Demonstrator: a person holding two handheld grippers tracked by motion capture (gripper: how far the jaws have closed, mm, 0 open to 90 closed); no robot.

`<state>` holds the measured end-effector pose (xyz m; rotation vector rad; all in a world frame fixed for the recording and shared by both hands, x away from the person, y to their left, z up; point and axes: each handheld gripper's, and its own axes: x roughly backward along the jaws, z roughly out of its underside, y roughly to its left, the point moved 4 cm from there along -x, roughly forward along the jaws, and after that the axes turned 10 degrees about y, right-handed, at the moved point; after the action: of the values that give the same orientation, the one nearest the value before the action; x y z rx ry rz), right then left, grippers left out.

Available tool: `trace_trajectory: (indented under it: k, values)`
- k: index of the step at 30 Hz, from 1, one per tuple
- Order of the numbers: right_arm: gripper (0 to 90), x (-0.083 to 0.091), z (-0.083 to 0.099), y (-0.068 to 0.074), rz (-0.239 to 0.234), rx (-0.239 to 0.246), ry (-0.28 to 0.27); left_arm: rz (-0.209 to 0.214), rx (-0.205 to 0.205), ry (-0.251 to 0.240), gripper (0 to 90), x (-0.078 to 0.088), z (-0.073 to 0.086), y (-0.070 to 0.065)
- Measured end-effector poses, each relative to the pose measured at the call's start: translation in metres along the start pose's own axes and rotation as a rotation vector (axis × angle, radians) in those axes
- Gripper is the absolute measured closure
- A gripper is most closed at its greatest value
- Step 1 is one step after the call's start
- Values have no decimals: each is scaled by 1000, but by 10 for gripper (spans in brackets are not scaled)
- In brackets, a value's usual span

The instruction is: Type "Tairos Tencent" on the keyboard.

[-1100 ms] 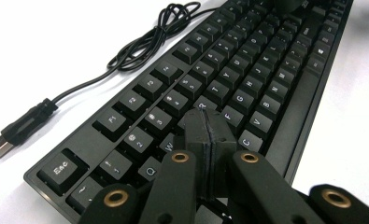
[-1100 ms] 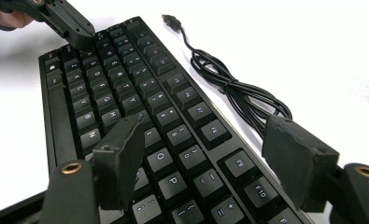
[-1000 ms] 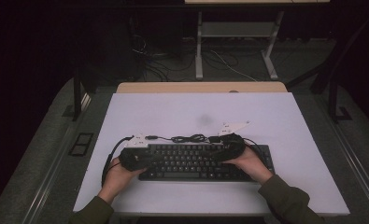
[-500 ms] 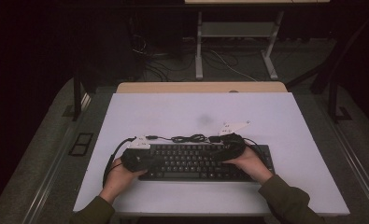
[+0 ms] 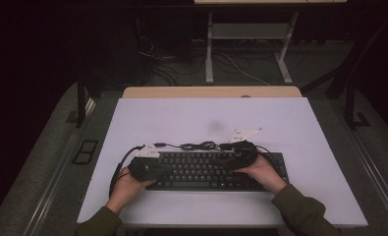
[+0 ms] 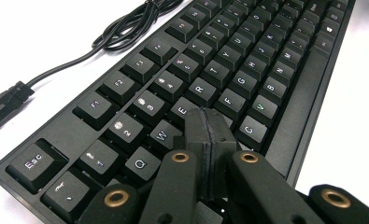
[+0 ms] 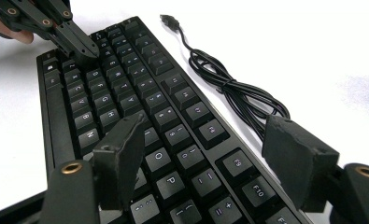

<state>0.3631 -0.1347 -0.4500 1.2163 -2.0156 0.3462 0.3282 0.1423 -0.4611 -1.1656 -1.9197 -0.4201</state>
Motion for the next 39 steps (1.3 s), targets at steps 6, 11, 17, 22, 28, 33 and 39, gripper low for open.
trace_trajectory:
  k: [6, 11, 17, 22, 28, 33, 39]
  values:
    - [294, 1, 0, 0, 1, -2, -3, -1, 0, -12, 892, 2, -1, -1]
    - [294, 1, 0, -1, 1, -3, -4, -9, -1, -15, 892, 3, -2, -1]
    - [294, 1, 0, -1, 0, -5, -4, -9, -1, -22, 891, 5, -2, -1]
    - [294, 1, 0, -1, 0, -4, -6, -5, 10, -35, 884, 6, -3, -2]
    - [294, 2, 0, -1, 2, -4, -7, -5, 6, -44, 880, 8, -5, -3]
    - [294, 3, 0, -1, 1, -5, -9, -5, -1, -42, 891, 10, -6, -4]
    - [294, 3, 0, -2, 3, -6, -12, -5, 2, -50, 892, 11, -7, -6]
